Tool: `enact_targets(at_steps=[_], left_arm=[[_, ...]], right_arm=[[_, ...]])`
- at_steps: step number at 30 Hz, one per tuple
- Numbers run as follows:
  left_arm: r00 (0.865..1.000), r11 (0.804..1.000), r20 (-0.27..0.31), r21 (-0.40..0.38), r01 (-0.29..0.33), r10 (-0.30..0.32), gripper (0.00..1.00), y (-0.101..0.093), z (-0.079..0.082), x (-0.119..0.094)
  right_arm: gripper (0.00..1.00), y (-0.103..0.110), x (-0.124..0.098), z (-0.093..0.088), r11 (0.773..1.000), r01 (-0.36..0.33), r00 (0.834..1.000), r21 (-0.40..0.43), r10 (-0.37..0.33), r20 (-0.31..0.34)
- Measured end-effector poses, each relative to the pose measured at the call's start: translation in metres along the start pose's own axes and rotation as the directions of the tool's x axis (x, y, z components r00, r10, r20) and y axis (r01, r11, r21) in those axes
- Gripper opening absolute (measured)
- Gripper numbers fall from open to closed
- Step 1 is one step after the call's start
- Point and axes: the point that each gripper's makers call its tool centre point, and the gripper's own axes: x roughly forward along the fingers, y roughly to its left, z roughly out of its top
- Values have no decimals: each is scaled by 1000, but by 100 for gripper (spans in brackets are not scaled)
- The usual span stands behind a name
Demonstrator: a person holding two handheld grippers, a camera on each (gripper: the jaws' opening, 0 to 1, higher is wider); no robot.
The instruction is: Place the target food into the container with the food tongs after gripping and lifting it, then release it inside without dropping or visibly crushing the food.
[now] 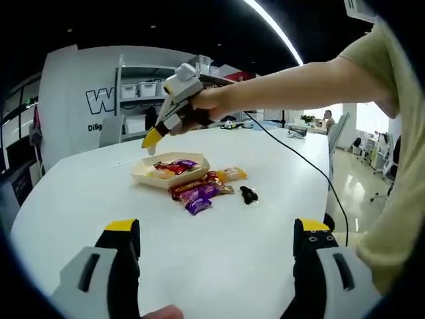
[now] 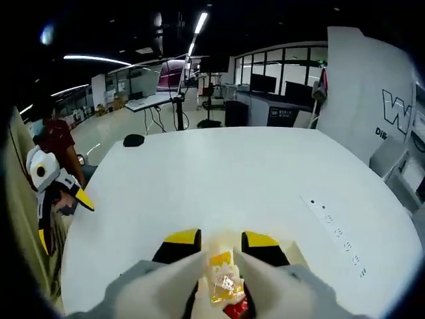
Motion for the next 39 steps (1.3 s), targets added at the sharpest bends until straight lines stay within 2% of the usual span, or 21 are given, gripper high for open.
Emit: enact_targets(at_steps=[6,15,27,39], left_arm=[[1000,1000,0,2,1,-1,93,-1,-1,0],[1000,1000,2,4,5,-5,93,-4,1,0],[1000,1000,1,7,17,-18,93,-10,-1,4],[1000,999,4,12,29,-30,94,-14,3,9]], right_arm=[[19,1,-2,-2,1000,4,1000,-4,-4,-2],[20,3,-12,-12,999,12,1000,35,-11,-8],[21,19,-35,-31,999,24,999,24,-23,-25],[22,36,-57,-41,999,26,999,25,-26,-32]])
